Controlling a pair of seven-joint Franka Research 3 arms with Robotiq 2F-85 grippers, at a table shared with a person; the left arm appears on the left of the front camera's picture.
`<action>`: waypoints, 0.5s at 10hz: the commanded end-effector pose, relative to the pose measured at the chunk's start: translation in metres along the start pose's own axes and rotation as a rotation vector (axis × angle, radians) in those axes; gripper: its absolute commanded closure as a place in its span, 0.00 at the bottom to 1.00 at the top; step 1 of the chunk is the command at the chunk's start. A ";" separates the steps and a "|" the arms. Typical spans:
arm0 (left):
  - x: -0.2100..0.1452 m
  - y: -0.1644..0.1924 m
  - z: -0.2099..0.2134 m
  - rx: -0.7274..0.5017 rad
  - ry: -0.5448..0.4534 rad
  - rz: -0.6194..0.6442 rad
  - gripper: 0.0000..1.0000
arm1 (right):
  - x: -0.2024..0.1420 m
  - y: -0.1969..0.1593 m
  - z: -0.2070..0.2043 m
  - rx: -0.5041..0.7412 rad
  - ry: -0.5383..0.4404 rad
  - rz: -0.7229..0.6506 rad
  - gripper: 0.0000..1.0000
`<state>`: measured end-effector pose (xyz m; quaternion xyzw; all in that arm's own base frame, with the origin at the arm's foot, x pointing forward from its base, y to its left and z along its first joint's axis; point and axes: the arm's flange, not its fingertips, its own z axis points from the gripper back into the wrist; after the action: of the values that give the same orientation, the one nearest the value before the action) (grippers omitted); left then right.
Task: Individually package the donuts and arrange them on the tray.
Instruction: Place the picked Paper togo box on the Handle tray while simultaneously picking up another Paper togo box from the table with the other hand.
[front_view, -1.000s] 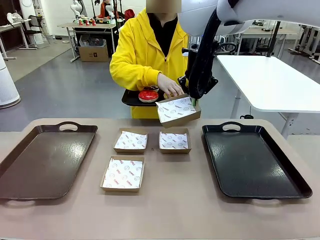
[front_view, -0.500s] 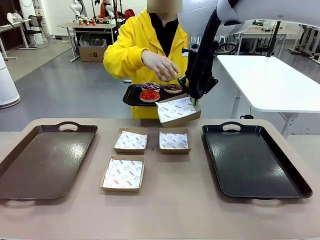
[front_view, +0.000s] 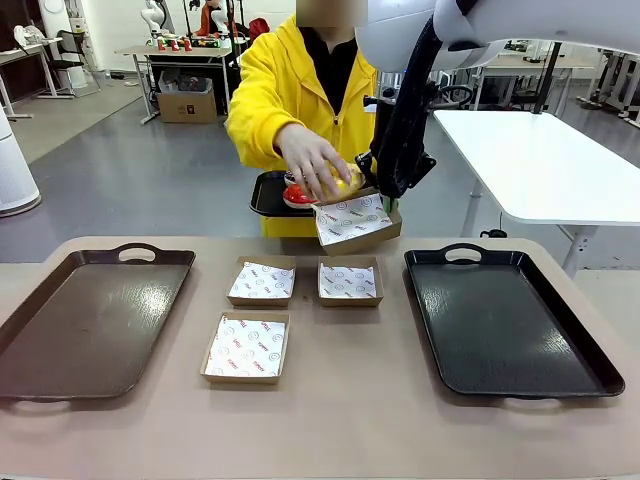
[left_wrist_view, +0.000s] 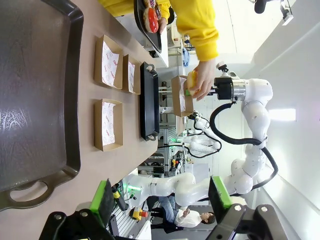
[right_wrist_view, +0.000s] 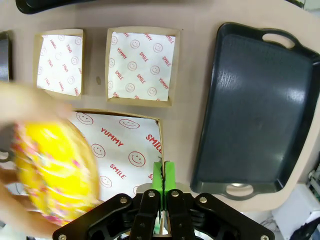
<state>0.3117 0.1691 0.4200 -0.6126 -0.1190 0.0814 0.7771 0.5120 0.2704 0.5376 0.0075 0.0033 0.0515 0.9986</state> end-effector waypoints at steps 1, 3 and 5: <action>0.001 -0.001 0.000 -0.005 -0.021 -0.006 0.00 | -0.001 -0.001 0.001 0.001 -0.006 -0.007 1.00; 0.001 -0.001 0.000 -0.005 -0.021 -0.006 0.00 | -0.001 -0.001 0.001 0.001 -0.006 -0.007 1.00; 0.001 -0.001 0.000 -0.005 -0.021 -0.006 0.00 | -0.001 -0.001 0.001 0.001 -0.006 -0.007 1.00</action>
<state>0.3117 0.1691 0.4200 -0.6126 -0.1190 0.0814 0.7771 0.5120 0.2703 0.5376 0.0074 0.0033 0.0514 0.9986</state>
